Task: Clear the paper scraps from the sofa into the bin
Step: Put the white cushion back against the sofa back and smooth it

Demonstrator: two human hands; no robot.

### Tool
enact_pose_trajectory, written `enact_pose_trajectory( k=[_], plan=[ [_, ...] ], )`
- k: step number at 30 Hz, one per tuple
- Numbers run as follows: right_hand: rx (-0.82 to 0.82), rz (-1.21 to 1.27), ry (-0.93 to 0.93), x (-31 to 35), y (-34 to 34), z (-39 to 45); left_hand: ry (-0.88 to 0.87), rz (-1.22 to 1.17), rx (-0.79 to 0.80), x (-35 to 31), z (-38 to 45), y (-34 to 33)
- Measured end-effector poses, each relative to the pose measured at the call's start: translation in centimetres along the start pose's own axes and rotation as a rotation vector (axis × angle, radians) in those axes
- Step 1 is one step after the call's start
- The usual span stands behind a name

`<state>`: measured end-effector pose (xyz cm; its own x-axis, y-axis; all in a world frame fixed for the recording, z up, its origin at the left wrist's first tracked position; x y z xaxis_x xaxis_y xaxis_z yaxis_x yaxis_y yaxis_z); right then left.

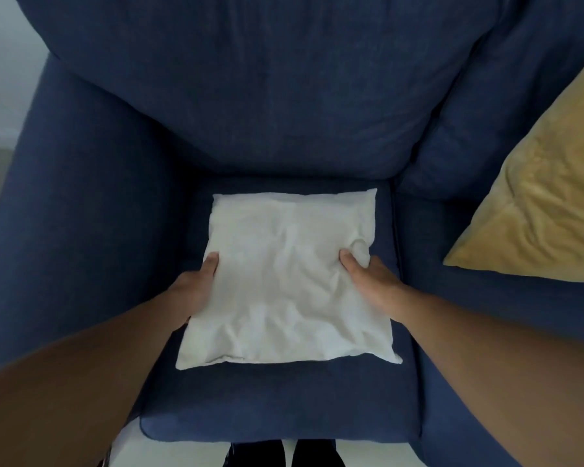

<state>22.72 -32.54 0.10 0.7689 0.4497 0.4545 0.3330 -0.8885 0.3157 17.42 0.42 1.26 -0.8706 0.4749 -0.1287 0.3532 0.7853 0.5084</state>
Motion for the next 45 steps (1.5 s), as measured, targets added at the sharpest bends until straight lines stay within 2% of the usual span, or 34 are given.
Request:
enact_pose_trajectory(
  k=[5,10,14,16,18,21,23,27,30,34,37,40,42,45],
  plan=[
    [0.048,0.076,0.024,4.6,4.3,-0.8,-0.094,-0.07,0.047,-3.3,-1.7,4.9],
    [0.066,0.257,0.239,11.4,7.5,-2.0,-0.227,-0.061,0.13,-7.9,-3.5,11.4],
    [0.045,0.525,0.413,14.8,9.7,-4.0,-0.3,-0.127,0.212,-11.2,-5.6,15.0],
    [-0.011,0.699,0.437,15.1,10.7,-4.6,-0.28,-0.285,0.291,-12.3,-6.5,16.4],
    [-0.148,0.796,0.471,15.7,11.2,-4.8,-0.321,-0.553,0.379,-13.2,-7.1,17.5],
    [-0.406,0.714,0.453,17.5,11.8,-3.9,-0.414,-0.812,0.475,-14.5,-6.9,18.2],
    [-0.449,0.733,0.333,18.6,12.2,-3.1,-0.399,-0.873,0.508,-15.4,-6.7,17.8],
    [-0.298,0.686,0.099,19.8,11.2,-2.6,-0.277,-0.802,0.403,-16.5,-5.7,16.5],
    [-0.242,0.721,0.034,19.8,10.3,-1.9,-0.208,-0.83,0.349,-16.4,-4.3,15.6],
    [-0.22,0.823,0.166,20.7,9.3,-0.7,-0.246,-0.855,0.191,-16.9,-2.2,14.8],
    [-0.194,0.668,0.32,21.3,8.6,-0.6,-0.308,-0.75,0.068,-17.8,-1.7,14.4],
    [-0.25,0.443,0.421,21.8,8.6,-0.6,-0.352,-0.605,-0.114,-18.5,-1.4,14.8],
    [-0.309,0.429,0.464,22.0,8.8,-0.1,-0.405,-0.592,-0.246,-19.0,-1.1,15.2],
    [-0.384,0.487,0.544,22.3,8.9,0.5,-0.478,-0.634,-0.306,-19.7,-1.2,15.7]
  ],
)
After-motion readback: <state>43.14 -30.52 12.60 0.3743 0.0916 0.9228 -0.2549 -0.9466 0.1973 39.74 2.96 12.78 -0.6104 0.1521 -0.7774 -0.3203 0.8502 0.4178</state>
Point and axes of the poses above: each hand's wrist, its own z-axis towards the middle knuckle, its own y-axis out of the back of the hand, x = y × z, the point moved 2 cm from there along z, towards the middle knuckle, and after that the axes turned 11 degrees about z, right-handed, at the moved point
